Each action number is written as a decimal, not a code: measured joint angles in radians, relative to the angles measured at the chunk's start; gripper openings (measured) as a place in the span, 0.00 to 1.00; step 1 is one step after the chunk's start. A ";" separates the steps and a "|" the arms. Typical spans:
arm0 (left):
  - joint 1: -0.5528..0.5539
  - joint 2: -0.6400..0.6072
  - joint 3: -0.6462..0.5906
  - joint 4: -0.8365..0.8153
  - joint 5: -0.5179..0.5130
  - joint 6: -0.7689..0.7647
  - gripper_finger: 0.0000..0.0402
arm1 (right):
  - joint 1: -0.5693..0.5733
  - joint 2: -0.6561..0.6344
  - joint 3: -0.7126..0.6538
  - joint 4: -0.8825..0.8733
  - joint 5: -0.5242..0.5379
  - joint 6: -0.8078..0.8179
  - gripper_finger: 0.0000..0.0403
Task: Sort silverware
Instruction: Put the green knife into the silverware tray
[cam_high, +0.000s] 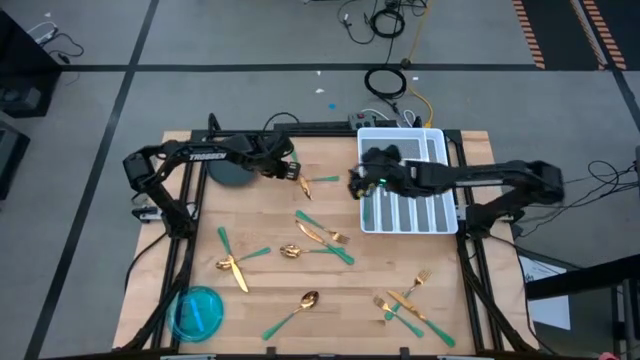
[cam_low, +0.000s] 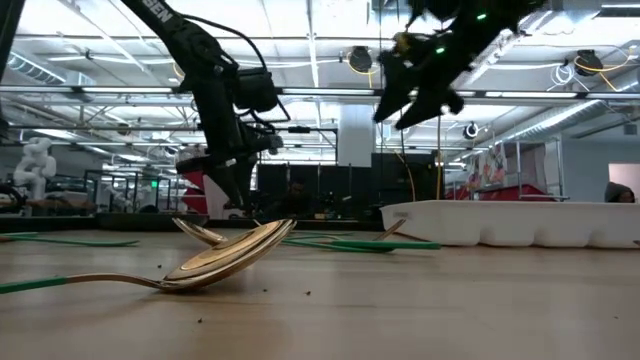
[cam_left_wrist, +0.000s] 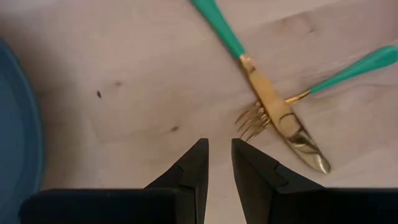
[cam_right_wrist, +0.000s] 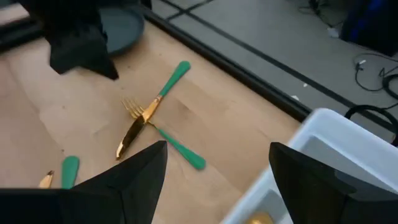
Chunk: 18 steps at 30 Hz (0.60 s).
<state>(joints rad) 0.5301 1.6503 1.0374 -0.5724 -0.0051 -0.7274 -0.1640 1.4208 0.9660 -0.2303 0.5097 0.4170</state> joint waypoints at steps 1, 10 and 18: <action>0.004 -0.011 0.000 -0.003 -0.007 0.010 0.19 | -0.006 0.043 0.032 -0.001 -0.011 -0.019 0.69; 0.054 -0.137 0.000 -0.020 0.014 0.051 0.19 | -0.076 0.393 0.437 -0.121 -0.079 -0.126 0.69; 0.058 -0.246 0.000 -0.105 0.047 0.112 0.19 | -0.154 0.636 0.757 -0.311 -0.167 -0.113 0.69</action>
<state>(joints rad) 0.5878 1.4047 1.0378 -0.6773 0.0419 -0.6153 -0.3177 2.0568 1.7228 -0.5410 0.3426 0.3038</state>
